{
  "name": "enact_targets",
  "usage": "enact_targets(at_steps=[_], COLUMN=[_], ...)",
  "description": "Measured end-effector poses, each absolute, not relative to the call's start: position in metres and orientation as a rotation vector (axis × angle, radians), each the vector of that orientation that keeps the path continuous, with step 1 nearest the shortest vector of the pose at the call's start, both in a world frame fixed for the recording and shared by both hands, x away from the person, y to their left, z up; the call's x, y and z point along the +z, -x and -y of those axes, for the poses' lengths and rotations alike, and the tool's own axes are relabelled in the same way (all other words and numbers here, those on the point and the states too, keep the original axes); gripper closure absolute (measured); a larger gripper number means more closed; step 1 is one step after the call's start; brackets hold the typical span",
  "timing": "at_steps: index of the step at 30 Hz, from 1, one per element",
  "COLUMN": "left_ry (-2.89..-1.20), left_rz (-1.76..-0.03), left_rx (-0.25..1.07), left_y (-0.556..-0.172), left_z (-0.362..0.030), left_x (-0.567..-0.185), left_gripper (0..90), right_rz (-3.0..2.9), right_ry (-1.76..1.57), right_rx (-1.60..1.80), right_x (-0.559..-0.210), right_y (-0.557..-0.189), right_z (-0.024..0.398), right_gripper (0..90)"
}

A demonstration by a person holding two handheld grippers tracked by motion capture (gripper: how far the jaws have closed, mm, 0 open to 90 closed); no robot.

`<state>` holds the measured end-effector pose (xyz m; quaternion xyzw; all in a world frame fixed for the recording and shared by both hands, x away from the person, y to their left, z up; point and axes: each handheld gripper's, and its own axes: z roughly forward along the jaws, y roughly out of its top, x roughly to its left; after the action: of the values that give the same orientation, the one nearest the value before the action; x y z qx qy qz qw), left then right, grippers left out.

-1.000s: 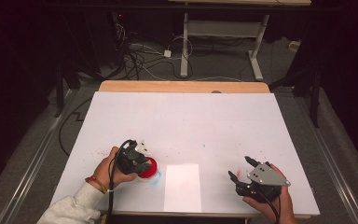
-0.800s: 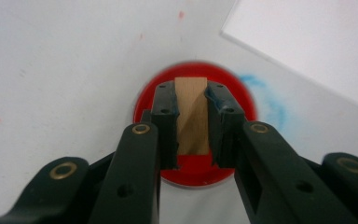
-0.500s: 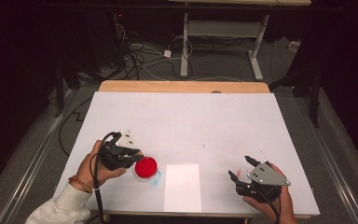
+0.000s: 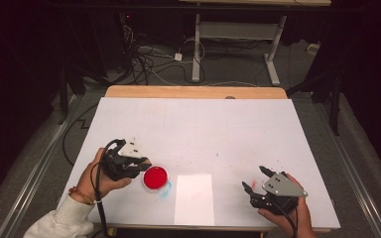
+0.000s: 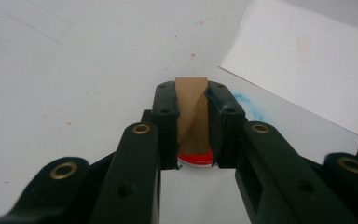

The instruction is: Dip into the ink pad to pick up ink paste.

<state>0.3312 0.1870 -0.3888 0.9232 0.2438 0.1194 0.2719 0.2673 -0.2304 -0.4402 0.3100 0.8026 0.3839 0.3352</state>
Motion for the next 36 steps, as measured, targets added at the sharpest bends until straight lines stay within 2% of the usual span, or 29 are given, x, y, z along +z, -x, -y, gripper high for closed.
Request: enact_targets(at_steps=[7, 17, 27, 36], left_ry=[-2.575, -2.637, -2.586, -2.579], left_rz=[-0.66, -0.677, -0.728, -0.763], left_rx=[0.266, 0.244, 0.164, 0.146], left_y=[-0.345, -0.355, -0.36, -0.361], left_z=[-0.172, -0.165, -0.17, -0.17], left_x=[-0.419, -0.439, -0.445, -0.445], left_gripper=[73.7, 73.7, 73.8, 73.8], right_rz=[-2.106, -2.115, -2.123, -2.11], right_ry=[-0.807, -0.803, -0.795, -0.798], right_rx=[0.989, 0.983, 0.976, 0.982], right_x=[-0.442, -0.443, -0.443, -0.442], right_y=[-0.268, -0.267, -0.268, -0.267], right_z=[0.23, 0.23, 0.229, 0.23], right_gripper=[29.6, 29.7, 29.7, 29.7])
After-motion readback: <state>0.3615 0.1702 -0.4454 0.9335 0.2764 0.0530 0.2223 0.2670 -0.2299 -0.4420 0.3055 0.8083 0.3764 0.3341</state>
